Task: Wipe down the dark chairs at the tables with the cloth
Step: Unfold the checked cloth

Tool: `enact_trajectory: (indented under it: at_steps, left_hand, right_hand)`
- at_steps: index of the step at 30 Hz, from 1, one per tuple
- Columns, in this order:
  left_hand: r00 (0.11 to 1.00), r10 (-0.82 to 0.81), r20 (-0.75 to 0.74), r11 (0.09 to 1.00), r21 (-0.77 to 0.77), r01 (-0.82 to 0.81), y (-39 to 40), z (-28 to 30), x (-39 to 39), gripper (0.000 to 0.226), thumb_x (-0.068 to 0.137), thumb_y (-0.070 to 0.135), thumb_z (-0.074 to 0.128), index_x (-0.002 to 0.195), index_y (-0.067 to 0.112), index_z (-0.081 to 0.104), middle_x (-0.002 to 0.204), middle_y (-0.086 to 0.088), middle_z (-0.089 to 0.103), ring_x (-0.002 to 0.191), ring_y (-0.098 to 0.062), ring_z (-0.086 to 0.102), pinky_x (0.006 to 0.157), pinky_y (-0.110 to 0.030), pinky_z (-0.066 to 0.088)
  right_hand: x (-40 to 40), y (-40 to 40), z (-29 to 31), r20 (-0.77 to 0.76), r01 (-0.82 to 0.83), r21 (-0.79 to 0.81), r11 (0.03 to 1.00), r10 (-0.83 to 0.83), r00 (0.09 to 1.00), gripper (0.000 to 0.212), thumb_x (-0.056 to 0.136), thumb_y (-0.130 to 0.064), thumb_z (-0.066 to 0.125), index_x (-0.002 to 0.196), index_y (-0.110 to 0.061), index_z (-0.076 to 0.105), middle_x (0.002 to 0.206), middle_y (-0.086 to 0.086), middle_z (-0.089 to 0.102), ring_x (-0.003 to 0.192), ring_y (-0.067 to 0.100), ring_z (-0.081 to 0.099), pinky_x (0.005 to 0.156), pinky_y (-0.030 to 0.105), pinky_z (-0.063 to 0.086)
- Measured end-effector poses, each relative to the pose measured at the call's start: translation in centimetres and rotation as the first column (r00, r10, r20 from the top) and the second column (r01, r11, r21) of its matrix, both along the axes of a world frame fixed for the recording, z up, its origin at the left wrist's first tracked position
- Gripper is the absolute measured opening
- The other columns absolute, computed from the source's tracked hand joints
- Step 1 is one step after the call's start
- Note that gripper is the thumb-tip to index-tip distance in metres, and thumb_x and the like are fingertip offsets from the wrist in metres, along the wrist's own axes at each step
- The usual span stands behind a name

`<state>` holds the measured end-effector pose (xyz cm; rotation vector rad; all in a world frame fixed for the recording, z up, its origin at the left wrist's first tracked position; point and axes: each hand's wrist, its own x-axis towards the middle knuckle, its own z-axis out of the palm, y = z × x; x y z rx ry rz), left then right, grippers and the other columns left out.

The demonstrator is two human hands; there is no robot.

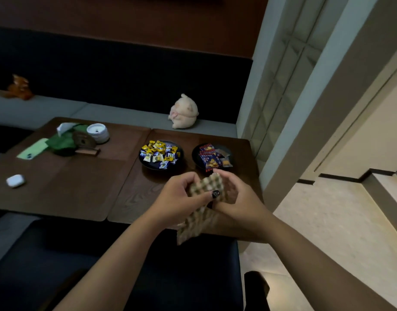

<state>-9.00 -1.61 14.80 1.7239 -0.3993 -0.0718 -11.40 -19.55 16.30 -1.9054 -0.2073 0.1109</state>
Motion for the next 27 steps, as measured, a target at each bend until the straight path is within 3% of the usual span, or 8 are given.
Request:
enact_trajectory:
  at_steps: [5,7,10,14,19,22,24,27]
  left_hand:
    - [0.983,0.157,0.094,0.987,-0.04,-0.154,1.3,4.5,-5.3,0.025,0.062,0.039,0.081,0.065,0.027,0.059,0.061,0.007,0.064,0.057,-0.005,0.056,0.052,-0.026,0.047]
    - [0.972,0.226,0.063,0.967,-0.138,-0.216,2.1,5.6,-7.6,0.022,0.061,0.034,0.083,0.071,0.027,0.065,0.068,0.005,0.068,0.063,-0.007,0.06,0.057,-0.025,0.05]
    - [0.97,0.242,0.014,0.94,-0.253,-0.231,2.8,6.7,-11.2,0.024,0.063,0.023,0.089,0.076,0.023,0.07,0.076,-0.003,0.073,0.072,-0.013,0.068,0.062,-0.025,0.054]
    - [0.972,0.233,-0.021,0.905,-0.362,-0.225,2.7,8.6,-14.7,0.029,0.06,0.023,0.081,0.083,0.01,0.067,0.079,-0.011,0.074,0.074,-0.019,0.07,0.062,-0.026,0.056]
    - [0.983,0.1,-0.156,0.838,-0.52,-0.168,2.3,10.0,-17.6,0.045,0.063,0.029,0.08,0.101,0.009,0.067,0.093,-0.012,0.075,0.083,-0.021,0.073,0.061,-0.027,0.057]
    - [0.99,-0.035,-0.135,0.905,-0.425,-0.026,2.5,8.7,-20.0,0.05,0.061,0.028,0.08,0.106,0.011,0.067,0.097,-0.01,0.075,0.087,-0.021,0.073,0.066,-0.027,0.057]
    - [0.988,-0.104,-0.112,0.944,-0.323,0.062,3.0,7.1,-21.9,0.041,0.066,0.018,0.077,0.105,0.008,0.068,0.095,-0.008,0.076,0.086,-0.018,0.072,0.068,-0.025,0.057]
    - [0.971,-0.163,-0.177,0.95,-0.293,0.106,4.7,5.5,-24.3,0.023,0.081,0.003,0.068,0.104,0.004,0.067,0.093,-0.01,0.076,0.085,-0.018,0.072,0.067,-0.029,0.058]
  right_hand:
    - [-5.1,1.1,4.2,0.004,0.045,0.216,0.975,-0.047,0.999,0.025,0.077,-0.008,0.076,0.099,-0.018,0.07,0.098,0.007,0.073,0.096,0.022,0.069,0.086,0.042,0.056]
    - [-6.8,1.4,5.4,0.036,0.074,0.291,0.954,-0.089,0.995,0.017,0.076,-0.014,0.078,0.09,-0.022,0.073,0.092,0.005,0.074,0.091,0.023,0.07,0.079,0.039,0.059]
    - [-9.0,1.9,7.0,0.109,0.088,0.322,0.943,-0.129,0.986,0.018,0.069,-0.027,0.08,0.085,-0.026,0.073,0.087,0.001,0.075,0.085,0.019,0.071,0.073,0.033,0.059]
    - [-12.1,2.2,8.1,0.151,0.063,0.354,0.933,-0.124,0.981,0.027,0.062,-0.038,0.08,0.085,-0.026,0.073,0.089,0.001,0.074,0.084,0.017,0.072,0.071,0.031,0.059]
    - [-16.0,2.0,8.6,0.167,0.063,0.378,0.924,-0.135,0.977,0.023,0.067,-0.024,0.078,0.089,-0.02,0.071,0.091,-0.003,0.074,0.085,0.01,0.071,0.065,0.016,0.054]
    - [-18.6,2.3,8.5,0.16,0.154,0.393,0.907,-0.232,0.959,0.015,0.078,-0.021,0.074,0.092,-0.024,0.068,0.089,-0.009,0.074,0.084,0.006,0.07,0.064,0.015,0.053]
    - [-20.5,2.7,8.5,0.156,0.206,0.374,0.904,-0.281,0.947,0.013,0.082,-0.025,0.072,0.093,-0.025,0.067,0.089,-0.01,0.073,0.083,0.005,0.07,0.064,0.017,0.055]
    - [-23.5,3.6,8.9,0.172,0.267,0.36,0.894,-0.345,0.923,0.013,0.082,-0.022,0.072,0.093,-0.025,0.067,0.09,-0.008,0.074,0.084,0.009,0.07,0.068,0.023,0.057]
